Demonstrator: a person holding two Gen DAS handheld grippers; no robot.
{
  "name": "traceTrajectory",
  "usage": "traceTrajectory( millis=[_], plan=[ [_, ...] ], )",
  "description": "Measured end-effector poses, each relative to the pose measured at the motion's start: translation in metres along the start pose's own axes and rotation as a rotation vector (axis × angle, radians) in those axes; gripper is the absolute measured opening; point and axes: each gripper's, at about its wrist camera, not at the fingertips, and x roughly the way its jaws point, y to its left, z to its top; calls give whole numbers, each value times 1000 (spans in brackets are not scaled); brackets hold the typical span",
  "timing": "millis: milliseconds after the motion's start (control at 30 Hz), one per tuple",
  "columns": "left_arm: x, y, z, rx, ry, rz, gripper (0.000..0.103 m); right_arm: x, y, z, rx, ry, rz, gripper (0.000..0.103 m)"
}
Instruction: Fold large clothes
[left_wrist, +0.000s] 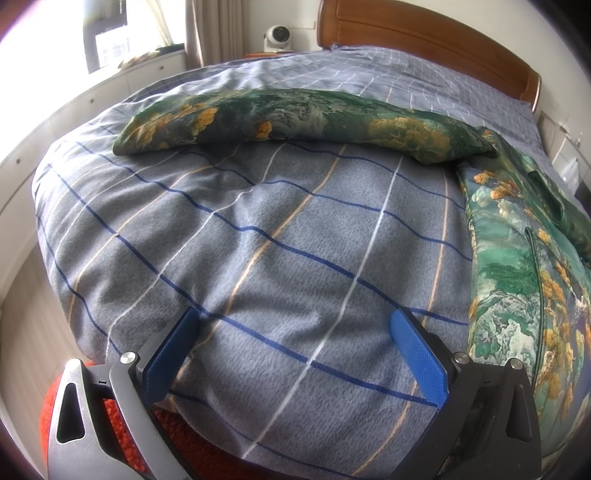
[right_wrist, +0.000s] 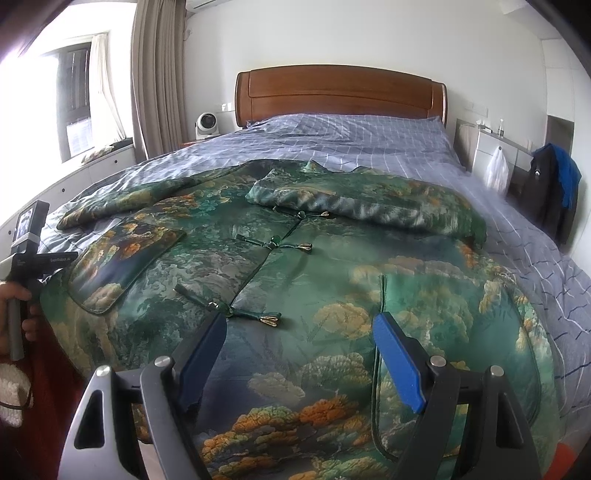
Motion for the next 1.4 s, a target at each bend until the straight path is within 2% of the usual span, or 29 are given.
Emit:
traceTrajectory(
  millis=[333,400,500,600,700,733,833,900,1000,1100,1167,1233,1267,1300,1333,1367,1400],
  plan=[
    [0,0,0,1,1,-1,103,0,1,0,0,7,5,81],
    [-3,2,1,-2,21,-13,103,0,1,0,0,7,6,81],
    [-13,11,10,-49,77,-95,103,-1,1,1,4,-1,9,81],
    [-29,23,32,-89,59,-167,102,-5,0,2,4,-15,10,81],
    [-40,53,72,-169,27,-200,103,-2,0,0,7,-1,17,81],
    [-40,67,88,-195,15,-188,103,-2,0,-1,8,2,20,81],
    [-26,112,129,-276,-1,-82,103,-5,-1,1,8,-16,16,81],
    [-3,142,145,-337,60,-32,102,-7,-2,2,11,-26,12,81],
    [21,173,155,-416,127,4,102,-8,-4,2,18,-28,6,81],
    [41,189,169,-416,144,81,102,-6,-4,2,21,-19,6,81],
    [53,193,174,-419,167,86,101,-4,-3,2,16,-11,9,81],
    [66,191,177,-425,200,32,99,-2,0,1,4,-5,12,81],
    [72,187,178,-421,220,1,83,-2,1,1,0,-5,13,81],
    [78,181,177,-410,244,-27,44,-2,2,0,-4,-5,13,81],
    [82,174,177,-393,273,-10,31,-3,3,1,-7,-8,13,81],
    [79,169,177,-374,269,35,17,-3,3,1,-9,-10,12,81],
    [72,166,179,-362,238,64,9,-4,4,1,-9,-12,11,81]
  ],
)
